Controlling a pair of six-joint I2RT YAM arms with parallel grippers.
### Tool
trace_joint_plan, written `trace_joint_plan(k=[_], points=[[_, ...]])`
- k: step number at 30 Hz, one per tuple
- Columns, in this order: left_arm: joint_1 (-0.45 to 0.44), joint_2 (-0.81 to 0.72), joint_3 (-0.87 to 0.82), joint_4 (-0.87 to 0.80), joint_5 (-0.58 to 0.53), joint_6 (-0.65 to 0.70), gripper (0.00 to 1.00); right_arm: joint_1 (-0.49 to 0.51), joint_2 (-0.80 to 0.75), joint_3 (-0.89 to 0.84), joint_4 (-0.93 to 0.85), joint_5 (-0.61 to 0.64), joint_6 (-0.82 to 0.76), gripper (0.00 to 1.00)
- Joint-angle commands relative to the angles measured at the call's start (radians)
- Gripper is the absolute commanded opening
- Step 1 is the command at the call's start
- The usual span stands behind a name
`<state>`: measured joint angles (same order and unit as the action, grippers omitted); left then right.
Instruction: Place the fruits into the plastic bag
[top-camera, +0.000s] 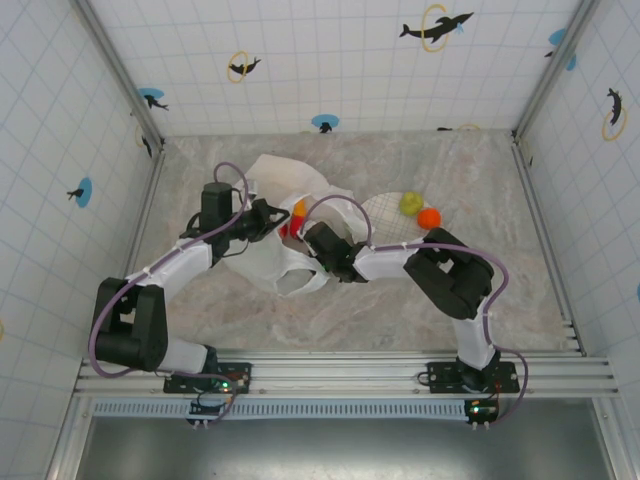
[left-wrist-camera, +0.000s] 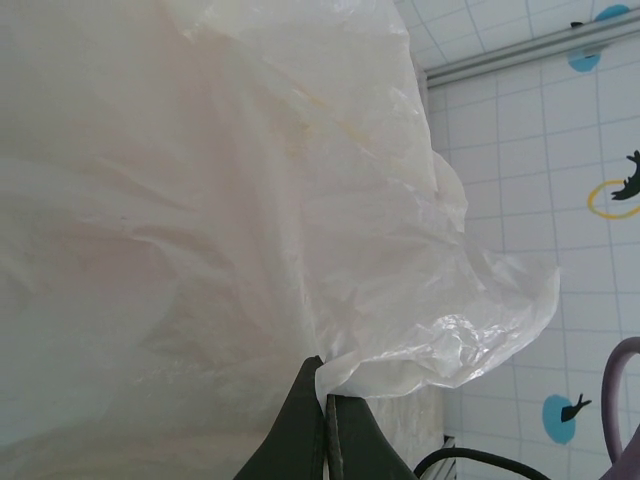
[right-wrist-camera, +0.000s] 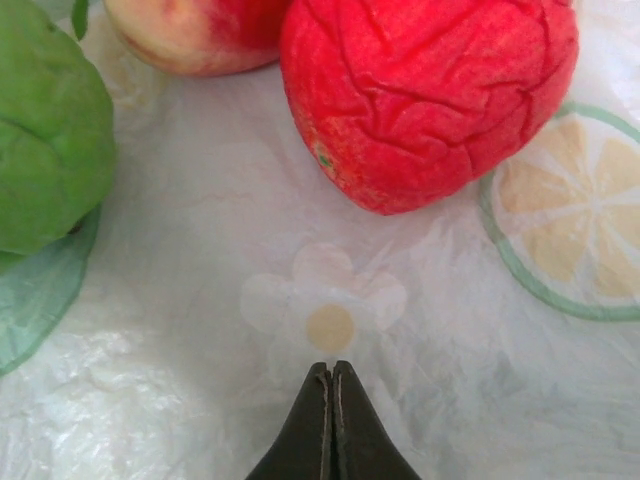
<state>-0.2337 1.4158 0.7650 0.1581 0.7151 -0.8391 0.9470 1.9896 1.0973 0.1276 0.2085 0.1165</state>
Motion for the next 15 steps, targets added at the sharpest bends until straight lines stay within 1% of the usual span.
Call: trace_joint_plan(k=[1, 7, 11, 12, 15], points=[[0.014, -0.010, 0.005, -0.006, 0.008, 0.009, 0.00, -0.004, -0.053, -0.029, -0.013, 0.030, 0.033, 0.00], [0.022, -0.016, 0.025, -0.007, 0.019, -0.007, 0.00, -0.012, -0.170, -0.080, 0.058, -0.042, 0.121, 0.00], [0.025, -0.015, 0.019, 0.006, 0.031, -0.027, 0.00, -0.018, -0.256, -0.169, 0.071, -0.088, 0.164, 0.00], [0.025, -0.015, 0.017, 0.012, 0.034, -0.035, 0.00, -0.016, -0.279, -0.201, 0.077, -0.087, 0.161, 0.02], [0.025, -0.017, 0.016, 0.029, 0.038, -0.054, 0.00, -0.018, -0.362, -0.322, 0.099, -0.081, 0.154, 0.16]])
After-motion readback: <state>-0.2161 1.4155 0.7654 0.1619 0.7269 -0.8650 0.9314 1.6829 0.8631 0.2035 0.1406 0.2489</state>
